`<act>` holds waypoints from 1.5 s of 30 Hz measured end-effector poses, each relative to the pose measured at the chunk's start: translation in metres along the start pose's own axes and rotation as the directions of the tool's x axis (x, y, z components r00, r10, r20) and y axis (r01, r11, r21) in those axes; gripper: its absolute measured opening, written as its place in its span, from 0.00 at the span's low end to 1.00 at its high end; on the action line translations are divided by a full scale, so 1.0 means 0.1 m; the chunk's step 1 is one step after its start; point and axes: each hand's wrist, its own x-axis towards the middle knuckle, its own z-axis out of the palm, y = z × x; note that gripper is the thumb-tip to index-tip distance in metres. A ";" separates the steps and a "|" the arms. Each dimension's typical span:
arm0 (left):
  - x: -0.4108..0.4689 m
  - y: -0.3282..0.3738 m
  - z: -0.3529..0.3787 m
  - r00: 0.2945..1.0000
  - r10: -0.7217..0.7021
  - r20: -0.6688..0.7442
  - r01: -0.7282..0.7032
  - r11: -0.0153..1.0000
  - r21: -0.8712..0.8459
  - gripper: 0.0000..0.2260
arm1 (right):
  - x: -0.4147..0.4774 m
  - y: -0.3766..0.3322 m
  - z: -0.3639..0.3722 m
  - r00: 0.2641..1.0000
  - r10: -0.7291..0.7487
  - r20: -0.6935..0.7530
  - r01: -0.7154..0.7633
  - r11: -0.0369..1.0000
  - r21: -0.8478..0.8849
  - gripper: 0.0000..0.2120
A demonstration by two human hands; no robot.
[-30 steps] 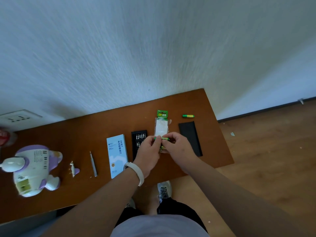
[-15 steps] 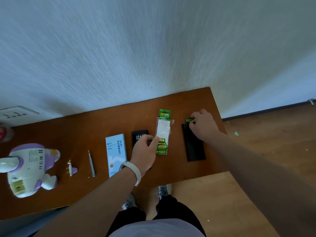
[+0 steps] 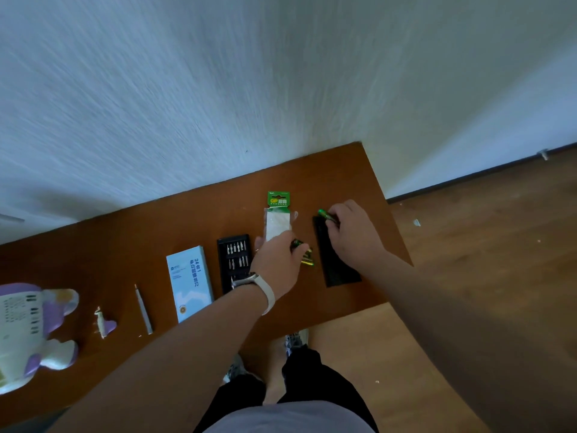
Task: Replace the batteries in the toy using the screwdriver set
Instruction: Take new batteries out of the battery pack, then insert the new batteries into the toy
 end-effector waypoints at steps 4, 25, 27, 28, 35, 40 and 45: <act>0.12 0.04 0.02 1.000 0.015 0.017 -0.018 0.985 0.171 0.14 | -0.29 0.02 0.09 1.000 -0.014 0.018 0.013 0.999 0.049 0.07; -0.27 -0.11 -0.24 0.985 0.035 -0.168 -0.077 0.966 -0.249 0.08 | -0.64 -0.25 -0.03 0.992 0.095 0.086 -0.117 0.947 0.300 0.08; -0.41 -0.16 -0.36 0.979 0.023 -0.201 -0.080 0.956 -0.281 0.07 | -0.66 -0.40 -0.09 0.992 0.051 0.115 -0.087 0.937 0.338 0.06; -0.47 -0.18 -0.42 0.975 0.014 -0.220 -0.080 0.952 -0.295 0.07 | -0.67 -0.48 -0.11 0.992 0.027 0.125 -0.070 0.932 0.356 0.05; -0.87 -0.38 -0.91 0.932 -0.083 -0.352 -0.086 0.894 -0.439 0.06 | -0.72 -1.06 -0.15 0.980 -0.123 0.155 0.052 0.915 0.399 0.04; -1.17 -0.58 -1.19 0.880 -0.093 -0.466 -0.145 0.881 -0.451 0.09 | -0.74 -1.52 -0.11 0.953 -0.216 0.211 0.119 0.912 0.394 0.05; -1.52 -0.93 -1.39 0.847 -0.192 -0.497 -0.083 0.874 -0.479 0.06 | -0.81 -2.03 -0.04 0.913 -0.312 0.263 0.190 0.895 0.402 0.03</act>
